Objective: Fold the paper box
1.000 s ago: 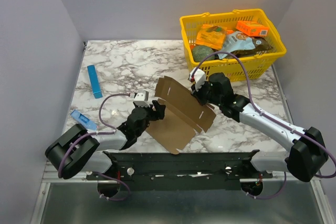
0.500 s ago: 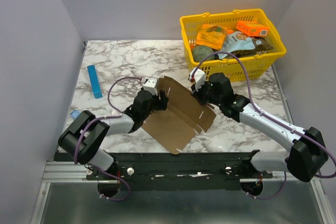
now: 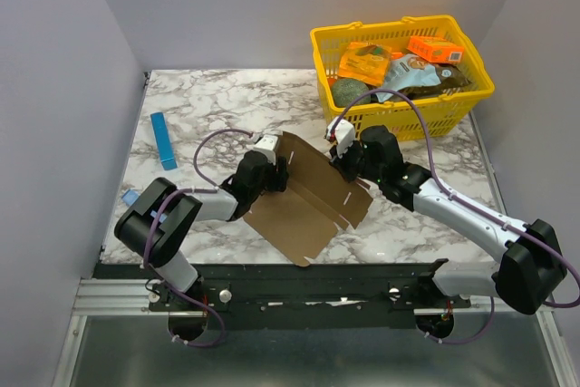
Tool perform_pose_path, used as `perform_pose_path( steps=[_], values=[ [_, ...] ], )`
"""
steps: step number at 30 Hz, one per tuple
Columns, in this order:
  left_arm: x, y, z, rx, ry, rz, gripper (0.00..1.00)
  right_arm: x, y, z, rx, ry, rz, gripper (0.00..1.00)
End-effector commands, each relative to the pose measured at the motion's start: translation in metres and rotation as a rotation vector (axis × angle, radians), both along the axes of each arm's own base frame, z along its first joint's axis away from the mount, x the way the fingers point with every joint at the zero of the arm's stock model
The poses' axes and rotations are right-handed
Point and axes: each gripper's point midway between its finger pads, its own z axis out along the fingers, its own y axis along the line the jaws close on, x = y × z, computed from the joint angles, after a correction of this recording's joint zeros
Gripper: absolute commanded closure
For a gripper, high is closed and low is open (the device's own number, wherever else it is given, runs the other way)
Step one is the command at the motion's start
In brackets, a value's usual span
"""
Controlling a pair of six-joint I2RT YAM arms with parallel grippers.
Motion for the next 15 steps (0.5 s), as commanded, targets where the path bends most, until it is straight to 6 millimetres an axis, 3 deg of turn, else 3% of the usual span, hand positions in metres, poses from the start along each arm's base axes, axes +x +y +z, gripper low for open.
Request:
perform_pose_path(
  steps=[1,7,13,15],
  values=[
    [0.008,-0.004,-0.001,0.024,-0.008,-0.019,0.33,-0.005,0.004,-0.004,0.002,0.011,0.025,0.99],
    [0.006,-0.011,0.002,-0.027,-0.013,-0.035,0.48,-0.004,0.004,-0.006,-0.002,0.014,0.026,0.99],
    [-0.008,-0.017,0.003,-0.062,-0.012,-0.052,0.65,-0.003,0.004,-0.006,-0.005,0.011,0.024,0.99],
    [-0.014,-0.022,0.001,-0.070,-0.009,-0.068,0.66,-0.003,0.004,-0.005,-0.002,0.008,0.024,0.99]
  ],
)
